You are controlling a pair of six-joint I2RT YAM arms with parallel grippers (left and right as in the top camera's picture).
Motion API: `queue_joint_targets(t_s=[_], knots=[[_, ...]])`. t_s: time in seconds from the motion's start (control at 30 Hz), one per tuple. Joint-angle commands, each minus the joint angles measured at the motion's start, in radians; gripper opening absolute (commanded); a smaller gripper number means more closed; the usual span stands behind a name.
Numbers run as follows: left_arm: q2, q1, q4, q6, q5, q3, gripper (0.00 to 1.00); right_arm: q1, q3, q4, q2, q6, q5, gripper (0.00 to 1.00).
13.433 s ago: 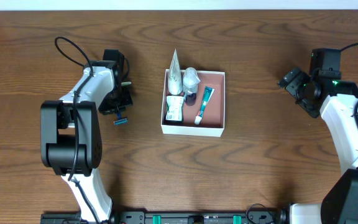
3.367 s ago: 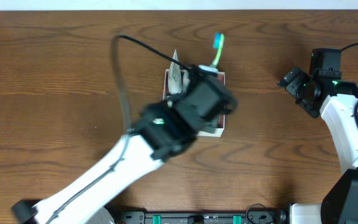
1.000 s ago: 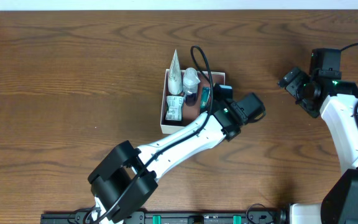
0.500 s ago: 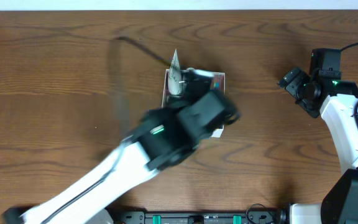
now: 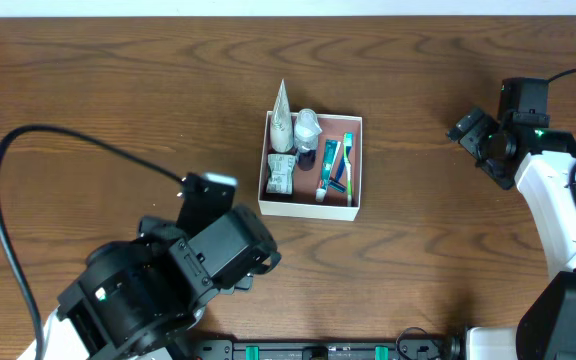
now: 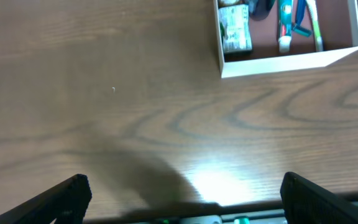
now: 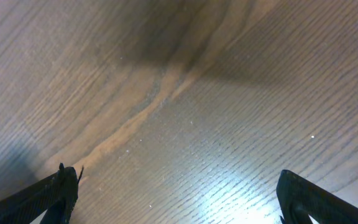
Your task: Pack container
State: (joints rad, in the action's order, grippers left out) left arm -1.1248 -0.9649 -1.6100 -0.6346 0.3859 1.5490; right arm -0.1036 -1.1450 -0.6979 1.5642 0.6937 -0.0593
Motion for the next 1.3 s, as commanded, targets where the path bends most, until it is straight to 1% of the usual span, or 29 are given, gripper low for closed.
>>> queue_joint_targets(t_s=[0.0, 0.17, 0.23, 0.3, 0.4, 0.43, 0.53, 0.57, 0.63, 0.7, 0.8, 0.83, 0.97, 1.1, 1.27], knots=[[0.001, 0.002, -0.043, -0.154, -0.019, -0.078, 0.98, 0.000, -0.004, -0.002, 0.007, 0.008, -0.003, 0.99], [0.006, 0.002, 0.145, -0.156, -0.018, -0.265, 0.98, 0.000, -0.004, -0.002, 0.007, 0.008, -0.004, 0.99], [0.016, 0.002, 0.246, -0.151, -0.016, -0.366, 0.98, 0.000, -0.004, -0.002, 0.007, 0.008, -0.004, 0.99], [0.031, 0.002, 0.371, -0.130, 0.016, -0.472, 0.98, 0.000, -0.004, -0.002, 0.007, 0.008, -0.004, 0.99], [0.074, 0.005, 0.623, -0.043, 0.095, -0.631, 0.98, 0.000, -0.004, -0.002, 0.007, 0.008, -0.003, 0.99], [0.100, 0.008, 0.723, 0.002, 0.118, -0.685, 0.98, 0.000, -0.004, -0.002, 0.007, 0.008, -0.004, 0.99], [0.193, 0.039, 1.011, 0.157, 0.136, -0.835, 0.98, 0.000, -0.004, -0.002, 0.007, 0.008, -0.003, 0.99], [0.226, 0.055, 1.089, 0.189, 0.135, -0.878, 0.98, 0.000, -0.004, -0.002, 0.007, 0.008, -0.004, 0.99], [0.305, 0.105, 1.245, 0.224, 0.135, -0.976, 0.98, 0.000, -0.004, -0.002, 0.007, 0.008, -0.004, 0.99], [0.380, 0.162, 1.347, 0.224, 0.122, -1.057, 0.98, 0.000, -0.004, -0.002, 0.007, 0.008, -0.003, 0.99], [0.494, 0.275, 1.456, 0.224, 0.057, -1.163, 0.98, 0.000, -0.004, -0.002, 0.007, 0.008, -0.003, 0.99], [0.519, 0.306, 1.472, 0.224, 0.031, -1.182, 0.98, 0.000, -0.004, -0.002, 0.007, 0.008, -0.004, 0.99], [0.639, 0.516, 1.530, 0.223, -0.136, -1.258, 0.98, 0.000, -0.004, -0.002, 0.007, 0.008, -0.004, 0.99], [0.721, 0.681, 1.547, 0.224, -0.262, -1.280, 0.98, 0.000, -0.004, -0.002, 0.007, 0.008, -0.004, 0.99], [0.818, 0.816, 1.544, 0.241, -0.346, -1.294, 0.98, 0.000, -0.004, -0.002, 0.007, 0.008, -0.003, 0.99]])
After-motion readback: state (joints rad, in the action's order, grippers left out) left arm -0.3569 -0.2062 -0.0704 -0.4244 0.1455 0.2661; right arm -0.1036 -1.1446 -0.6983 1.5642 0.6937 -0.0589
